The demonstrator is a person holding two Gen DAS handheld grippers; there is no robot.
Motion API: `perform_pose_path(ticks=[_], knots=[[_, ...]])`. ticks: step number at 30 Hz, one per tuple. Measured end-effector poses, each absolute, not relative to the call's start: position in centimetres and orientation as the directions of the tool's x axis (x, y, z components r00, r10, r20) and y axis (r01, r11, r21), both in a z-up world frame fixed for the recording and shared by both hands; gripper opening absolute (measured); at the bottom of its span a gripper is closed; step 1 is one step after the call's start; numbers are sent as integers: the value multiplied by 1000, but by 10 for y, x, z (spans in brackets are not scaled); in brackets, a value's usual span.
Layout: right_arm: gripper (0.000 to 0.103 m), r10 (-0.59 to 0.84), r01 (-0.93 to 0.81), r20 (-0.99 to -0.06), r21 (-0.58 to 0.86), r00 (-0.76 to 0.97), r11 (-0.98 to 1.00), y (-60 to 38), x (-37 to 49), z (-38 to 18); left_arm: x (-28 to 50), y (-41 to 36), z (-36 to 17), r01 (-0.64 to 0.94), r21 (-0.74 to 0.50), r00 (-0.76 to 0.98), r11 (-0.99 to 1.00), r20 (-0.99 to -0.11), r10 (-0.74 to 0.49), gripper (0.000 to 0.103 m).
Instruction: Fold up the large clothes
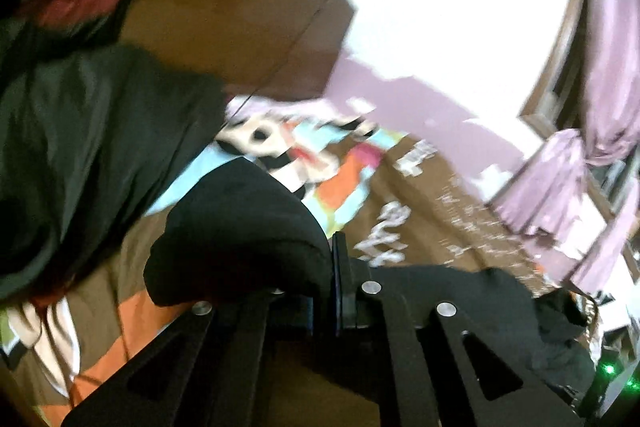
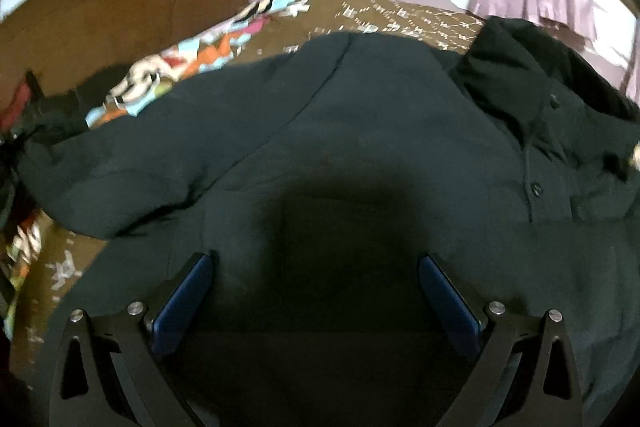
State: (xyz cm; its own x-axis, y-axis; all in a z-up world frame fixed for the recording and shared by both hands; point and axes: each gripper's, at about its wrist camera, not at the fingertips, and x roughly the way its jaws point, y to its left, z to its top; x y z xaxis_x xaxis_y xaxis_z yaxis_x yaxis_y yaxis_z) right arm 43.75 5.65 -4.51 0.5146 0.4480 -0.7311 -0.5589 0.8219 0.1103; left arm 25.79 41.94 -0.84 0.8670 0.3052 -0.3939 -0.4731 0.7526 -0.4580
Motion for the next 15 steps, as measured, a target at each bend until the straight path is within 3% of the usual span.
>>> perform_pose_path(ticks=[6, 9, 15], knots=[[103, 494, -501, -665, 203, 560, 841, 7, 418, -19, 248, 380, 37, -281, -445, 955, 851, -222, 199, 5], [103, 499, -479, -651, 229, 571, 847, -14, 410, -10, 249, 353, 55, -140, -420, 983, 897, -168, 75, 5], [103, 497, -435, -655, 273, 570, 858, -49, 397, -7, 265, 277, 63, 56, -314, 973, 948, -195, -122, 5]])
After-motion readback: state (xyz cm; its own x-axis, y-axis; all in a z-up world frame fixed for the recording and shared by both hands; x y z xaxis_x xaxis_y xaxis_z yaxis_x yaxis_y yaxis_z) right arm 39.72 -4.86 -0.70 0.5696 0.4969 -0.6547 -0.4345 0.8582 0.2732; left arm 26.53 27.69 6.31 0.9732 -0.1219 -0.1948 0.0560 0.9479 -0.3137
